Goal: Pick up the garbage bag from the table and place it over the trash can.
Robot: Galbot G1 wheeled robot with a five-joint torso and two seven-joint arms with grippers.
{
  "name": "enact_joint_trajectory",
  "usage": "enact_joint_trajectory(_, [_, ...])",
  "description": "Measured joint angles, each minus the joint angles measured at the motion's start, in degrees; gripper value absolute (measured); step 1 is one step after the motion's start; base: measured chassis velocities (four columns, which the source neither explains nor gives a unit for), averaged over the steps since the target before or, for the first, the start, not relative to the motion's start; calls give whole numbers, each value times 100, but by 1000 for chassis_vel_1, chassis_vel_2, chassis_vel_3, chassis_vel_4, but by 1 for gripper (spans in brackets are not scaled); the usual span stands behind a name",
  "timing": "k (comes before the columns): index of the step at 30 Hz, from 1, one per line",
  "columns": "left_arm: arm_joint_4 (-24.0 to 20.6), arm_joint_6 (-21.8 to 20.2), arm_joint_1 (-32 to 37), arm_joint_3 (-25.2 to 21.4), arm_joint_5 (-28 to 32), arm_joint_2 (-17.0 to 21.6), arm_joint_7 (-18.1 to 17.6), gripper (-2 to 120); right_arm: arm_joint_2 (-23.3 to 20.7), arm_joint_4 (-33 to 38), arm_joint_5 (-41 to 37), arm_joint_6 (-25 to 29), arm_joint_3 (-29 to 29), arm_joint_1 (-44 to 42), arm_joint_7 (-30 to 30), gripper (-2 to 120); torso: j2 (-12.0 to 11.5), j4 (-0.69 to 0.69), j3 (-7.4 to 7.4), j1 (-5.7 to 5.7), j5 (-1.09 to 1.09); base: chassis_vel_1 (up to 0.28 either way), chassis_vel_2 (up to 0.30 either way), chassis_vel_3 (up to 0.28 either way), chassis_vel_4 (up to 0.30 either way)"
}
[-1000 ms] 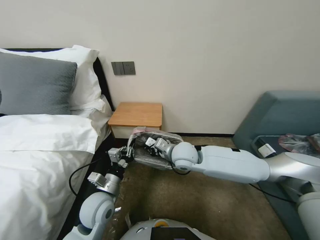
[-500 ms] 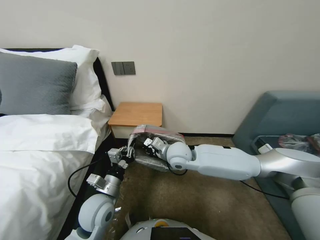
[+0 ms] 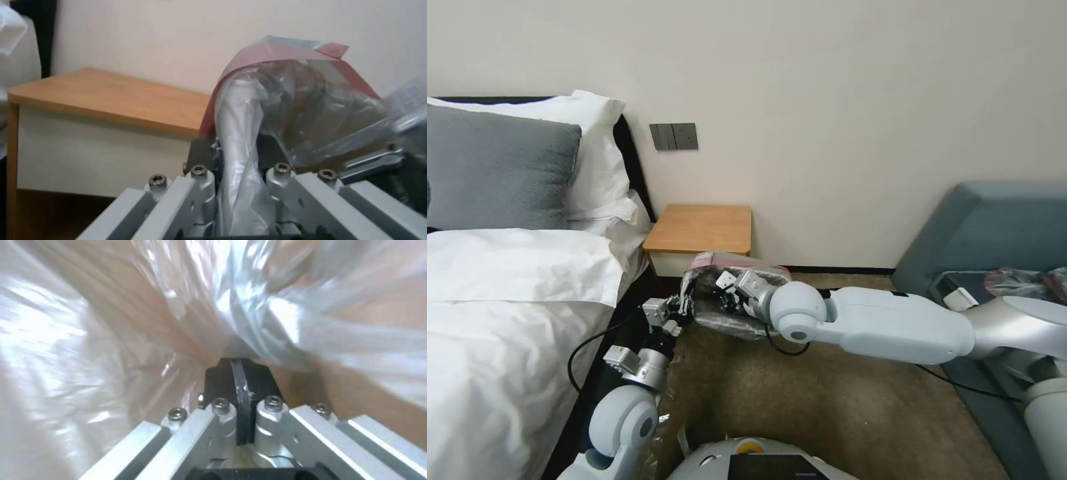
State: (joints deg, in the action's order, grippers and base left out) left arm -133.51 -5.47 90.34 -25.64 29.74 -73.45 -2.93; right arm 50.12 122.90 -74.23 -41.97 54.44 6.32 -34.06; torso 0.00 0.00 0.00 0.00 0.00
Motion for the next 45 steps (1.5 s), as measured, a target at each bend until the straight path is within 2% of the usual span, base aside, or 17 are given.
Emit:
enact_joint_trajectory(19, [228, -211, -65, -11, 498, -27, -333, 8, -349, 721, -867, 16, -832, -171, -303, 0, 0, 1, 0, 0, 0, 0, 0, 0, 0])
enact_joint_trajectory(24, [286, -317, -80, -7, 663, -24, -543, 8, -748, 1141, -968, 182, -1316, -475, -269, 0, 0, 0, 0, 0, 0, 0, 0, 0, 0])
enact_joint_trajectory(27, [294, -391, -82, 0, 731, -18, -662, 8, -968, 1282, -882, 264, -1598, -771, -184, 5, 0, 1, 0, 0, 0, 0, 0, 0, 0])
enact_joint_trajectory(28, [301, -444, -82, 5, 751, -5, -733, 8, -1158, 1352, -721, 277, -1930, -1085, -17, 12, 0, 2, 0, 0, 3, 0, 0, 0, 0])
enact_joint_trajectory(30, [339, -562, -80, 31, 768, 45, -877, 8, -1878, 1410, 109, 363, -3139, -2198, 677, 22, 0, -1, 0, 0, 3, 0, 0, 0, 0])
enact_joint_trajectory(31, [339, -562, -80, 31, 768, 45, -877, 8, -1878, 1410, 109, 363, -3139, -2198, 677, 22, 0, -1, 0, 0, 3, 0, 0, 0, 0])
enact_joint_trajectory(32, [362, -587, -75, 47, 767, 51, -906, 8, -2107, 1431, 364, 442, -3365, -2501, 780, 25, 0, -3, 0, 0, 5, 0, 0, 0, 0])
enact_joint_trajectory(34, [412, -684, -60, 104, 766, 55, -1034, 8, -2496, 1483, 775, 654, -3959, -3349, 868, 35, 0, -5, -1, 0, -1, 0, 0, 0, 0])
enact_joint_trajectory(35, [423, -721, 27, 113, 731, 22, -1137, 8, -2533, 1480, 986, 759, -4174, -3744, 827, 38, 0, -7, -1, 0, 1, 0, 0, 0, 0])
enact_joint_trajectory(36, [421, -732, 153, 95, 674, -39, -1239, 8, -2418, 1415, 1235, 863, -4283, -3992, 762, 44, 0, -3, -1, 0, 0, 0, 0, 0, 0])
enact_joint_trajectory(37, [421, -732, 153, 95, 674, -39, -1239, 8, -2418, 1415, 1235, 863, -4283, -3992, 762, 44, 0, -3, -1, 0, 0, 0, 0, 0, 0])
enact_joint_trajectory(38, [413, -736, 241, 81, 640, -92, -1366, 8, -2262, 1359, 1541, 983, -4420, -4271, 731, 47, 0, 10, 0, 0, 2, 0, 0, 0, 0])
enact_joint_trajectory(40, [419, -756, 233, 80, 628, -104, -1471, 8, -2103, 1370, 2245, 1290, -4694, -4931, 576, 57, 0, 9, 0, 0, -1, 0, 0, 0, 0])
enact_joint_trajectory(41, [419, -756, 233, 80, 628, -104, -1471, 8, -2103, 1370, 2245, 1290, -4694, -4931, 576, 57, 0, 9, 0, 0, -1, 0, 0, 0, 0])
enact_joint_trajectory(43, [441, -776, 191, 107, 641, -80, -1485, 8, -1864, 1426, 2775, 1514, -5243, -5743, 511, 66, 0, -1, 0, 0, -1, 0, 0, 0, 0])
enact_joint_trajectory(44, [455, -788, 172, 125, 663, -60, -1485, 8, -1623, 1462, 3060, 1551, -5707, -6329, 559, 72, 0, -3, 0, 0, 1, 0, 0, 0, 0])
enact_joint_trajectory(45, [455, -788, 172, 125, 663, -60, -1485, 8, -1623, 1462, 3060, 1551, -5707, -6329, 559, 72, 0, -3, 0, 0, 1, 0, 0, 0, 0])
